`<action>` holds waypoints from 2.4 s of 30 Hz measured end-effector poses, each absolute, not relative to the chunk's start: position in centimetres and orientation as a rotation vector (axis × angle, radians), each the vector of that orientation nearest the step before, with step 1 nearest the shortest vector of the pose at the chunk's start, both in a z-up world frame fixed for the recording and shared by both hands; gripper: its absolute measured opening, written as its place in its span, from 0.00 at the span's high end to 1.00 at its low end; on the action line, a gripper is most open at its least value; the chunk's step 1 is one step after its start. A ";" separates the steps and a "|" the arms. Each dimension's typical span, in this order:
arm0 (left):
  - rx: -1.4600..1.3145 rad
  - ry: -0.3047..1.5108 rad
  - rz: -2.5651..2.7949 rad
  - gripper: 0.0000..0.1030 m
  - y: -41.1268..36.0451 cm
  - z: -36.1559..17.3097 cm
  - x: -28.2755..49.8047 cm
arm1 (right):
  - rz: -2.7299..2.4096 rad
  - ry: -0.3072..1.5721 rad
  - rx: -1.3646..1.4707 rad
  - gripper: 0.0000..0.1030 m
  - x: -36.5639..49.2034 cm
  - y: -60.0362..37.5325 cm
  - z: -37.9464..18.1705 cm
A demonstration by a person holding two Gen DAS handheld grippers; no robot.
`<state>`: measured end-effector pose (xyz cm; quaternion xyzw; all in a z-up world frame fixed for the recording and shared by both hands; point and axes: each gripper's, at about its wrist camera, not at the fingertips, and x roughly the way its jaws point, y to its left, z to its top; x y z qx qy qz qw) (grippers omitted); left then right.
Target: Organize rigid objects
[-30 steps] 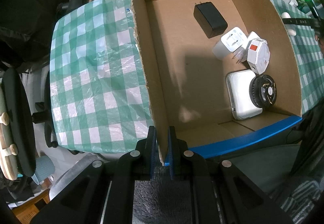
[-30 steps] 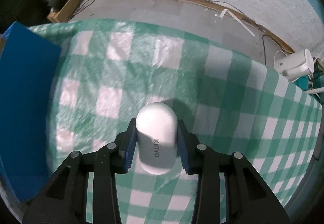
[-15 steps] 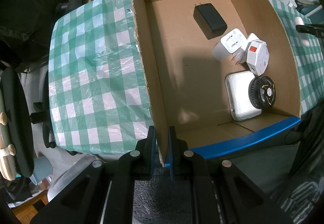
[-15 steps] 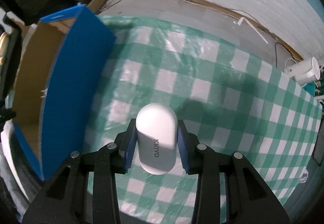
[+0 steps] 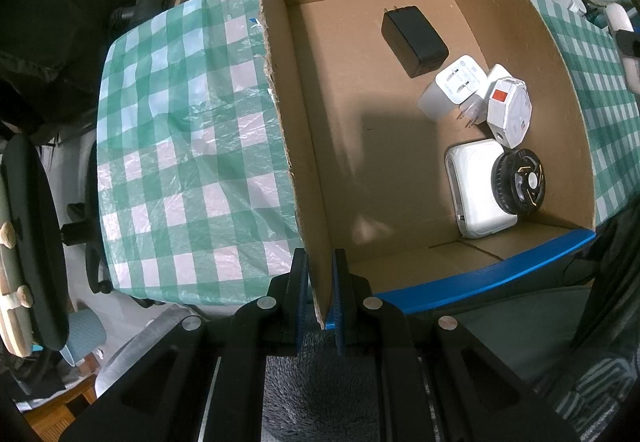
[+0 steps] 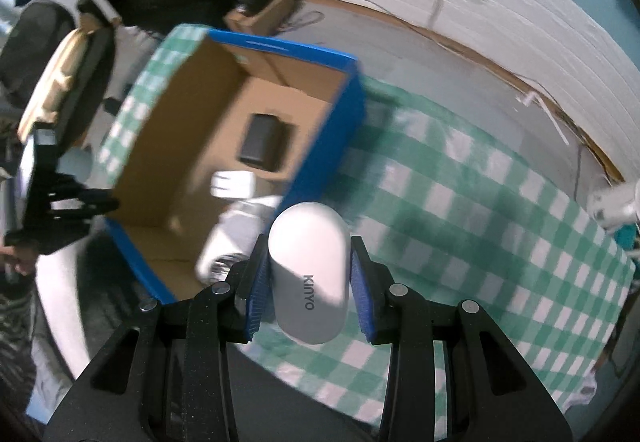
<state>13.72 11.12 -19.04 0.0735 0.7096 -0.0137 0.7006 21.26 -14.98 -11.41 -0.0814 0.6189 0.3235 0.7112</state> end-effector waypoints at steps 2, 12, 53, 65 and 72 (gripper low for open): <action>0.164 1.580 -0.031 0.90 11.1 -19.0 13.7 | 0.737 1.368 -0.181 0.65 21.0 -13.8 -11.2; 0.167 1.578 -0.032 0.90 11.1 -19.0 13.7 | 0.797 1.397 -0.235 0.65 19.8 -7.8 -13.0; 0.109 1.495 0.014 0.87 11.4 -17.0 12.7 | 0.626 1.215 -0.153 0.49 18.2 -10.5 -9.0; 0.073 1.253 0.011 0.38 7.8 -9.0 8.8 | 0.511 1.006 -0.092 0.30 13.4 -15.3 -1.5; 0.064 1.091 -0.013 0.20 4.8 -4.5 6.3 | 0.446 0.931 -0.065 0.26 10.4 -18.9 1.3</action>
